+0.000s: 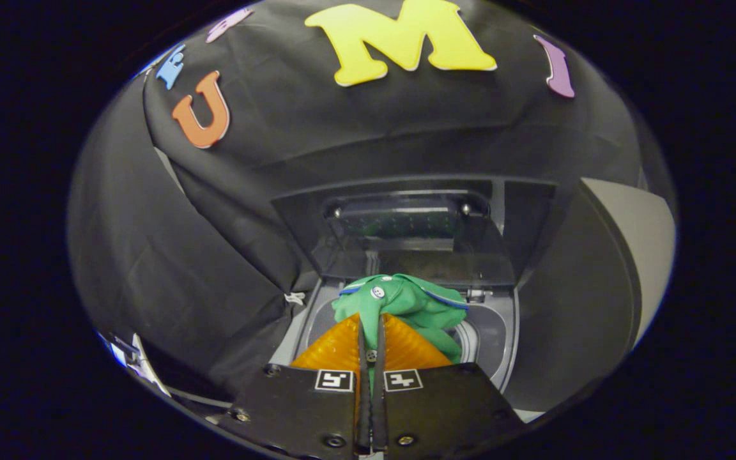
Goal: Put the clothes into the washing machine and then close the washing machine lid.
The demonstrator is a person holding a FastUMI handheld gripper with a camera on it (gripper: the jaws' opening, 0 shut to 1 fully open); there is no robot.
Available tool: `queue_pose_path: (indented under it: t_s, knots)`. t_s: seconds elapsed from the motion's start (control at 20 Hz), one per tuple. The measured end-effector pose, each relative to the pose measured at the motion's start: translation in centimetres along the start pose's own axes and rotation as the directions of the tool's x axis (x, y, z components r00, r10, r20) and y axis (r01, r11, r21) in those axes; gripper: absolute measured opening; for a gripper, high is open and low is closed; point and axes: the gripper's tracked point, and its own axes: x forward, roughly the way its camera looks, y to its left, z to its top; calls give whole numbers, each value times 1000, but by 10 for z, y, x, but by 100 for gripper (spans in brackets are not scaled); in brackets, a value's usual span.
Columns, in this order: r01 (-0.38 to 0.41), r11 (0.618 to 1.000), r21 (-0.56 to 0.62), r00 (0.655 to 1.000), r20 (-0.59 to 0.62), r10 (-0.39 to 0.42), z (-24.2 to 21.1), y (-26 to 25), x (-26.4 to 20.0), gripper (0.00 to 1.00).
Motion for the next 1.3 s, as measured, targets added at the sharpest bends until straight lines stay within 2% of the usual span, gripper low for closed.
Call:
queue_pose_path:
  t_s: [0.2,0.55,1.1,1.15,1.3]
  knots:
    - [48,999,14,995,-85,-47,-29,-19,38,4]
    - [121,992,42,974,-197,-111,-57,-37,65,5]
    - [144,989,21,974,-177,-138,-54,-40,65,7]
    - [134,991,13,977,-171,-130,-54,-40,63,12]
    - [173,985,-7,976,-132,-172,-49,-44,61,73]
